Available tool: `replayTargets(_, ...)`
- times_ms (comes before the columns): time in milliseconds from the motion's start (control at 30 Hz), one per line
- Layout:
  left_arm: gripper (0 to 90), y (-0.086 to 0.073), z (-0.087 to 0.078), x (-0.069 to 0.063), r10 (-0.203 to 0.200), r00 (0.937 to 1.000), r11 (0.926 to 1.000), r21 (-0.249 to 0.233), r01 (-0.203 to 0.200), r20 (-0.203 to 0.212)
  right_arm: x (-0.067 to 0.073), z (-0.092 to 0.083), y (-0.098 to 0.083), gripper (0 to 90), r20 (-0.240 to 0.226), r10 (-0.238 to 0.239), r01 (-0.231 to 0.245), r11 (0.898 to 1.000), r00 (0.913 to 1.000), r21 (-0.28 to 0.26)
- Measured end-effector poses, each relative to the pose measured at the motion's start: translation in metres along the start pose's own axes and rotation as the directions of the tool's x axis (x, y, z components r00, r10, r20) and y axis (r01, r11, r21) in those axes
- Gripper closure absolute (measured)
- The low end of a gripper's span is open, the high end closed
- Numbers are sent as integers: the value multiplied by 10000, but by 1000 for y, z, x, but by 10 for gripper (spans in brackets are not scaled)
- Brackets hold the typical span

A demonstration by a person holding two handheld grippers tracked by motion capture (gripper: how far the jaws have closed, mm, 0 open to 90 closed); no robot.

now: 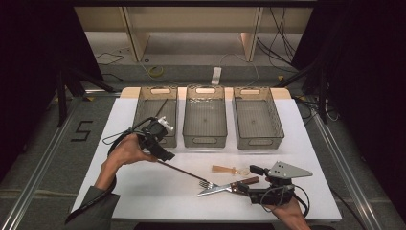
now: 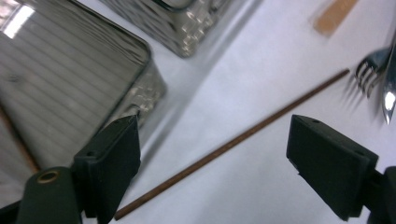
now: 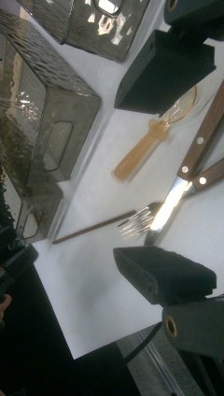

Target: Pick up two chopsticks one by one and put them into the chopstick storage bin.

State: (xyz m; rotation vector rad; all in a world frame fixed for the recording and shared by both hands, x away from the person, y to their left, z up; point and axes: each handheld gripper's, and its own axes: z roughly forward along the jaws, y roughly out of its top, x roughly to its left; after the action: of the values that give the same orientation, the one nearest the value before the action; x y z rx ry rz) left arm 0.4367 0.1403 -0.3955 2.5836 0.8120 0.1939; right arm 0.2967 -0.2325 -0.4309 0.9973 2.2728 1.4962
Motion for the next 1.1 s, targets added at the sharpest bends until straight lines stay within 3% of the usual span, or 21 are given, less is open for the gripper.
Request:
replayTargets(133,168,-1,14,-3,396,9987,9980,489,-411,316,0,-1,0,244,-6,29,-29,10000,10000,-43)
replayTargets(400,214,-4,28,-6,673,9973,9928,977,-698,290,0,0,0,244,-32,-17,17,10000,10000,9)
replayTargets(633,300,-4,46,-8,944,9945,9805,1689,-1006,445,-1,0,0,244,-47,25,-24,10000,10000,34)
replayTargets(700,312,-4,48,-8,892,9950,9807,1705,-957,458,-1,0,0,244,-48,23,-22,10000,10000,40)
replayTargets(900,391,-3,54,-8,1044,9931,9732,2005,-1129,526,-1,1,0,244,-49,31,-30,10000,10000,57)
replayTargets(967,419,-3,57,-7,1176,9910,9674,2180,-1288,636,-1,1,0,244,-50,24,-23,10000,10000,80)
replayTargets(1000,428,-3,59,-8,1056,9923,9706,2104,-1168,640,0,1,0,244,-48,44,-43,9999,10000,91)
replayTargets(1100,453,-3,61,-6,1185,9900,9652,2250,-1330,765,-1,1,0,244,-49,11,-11,10000,10000,84)
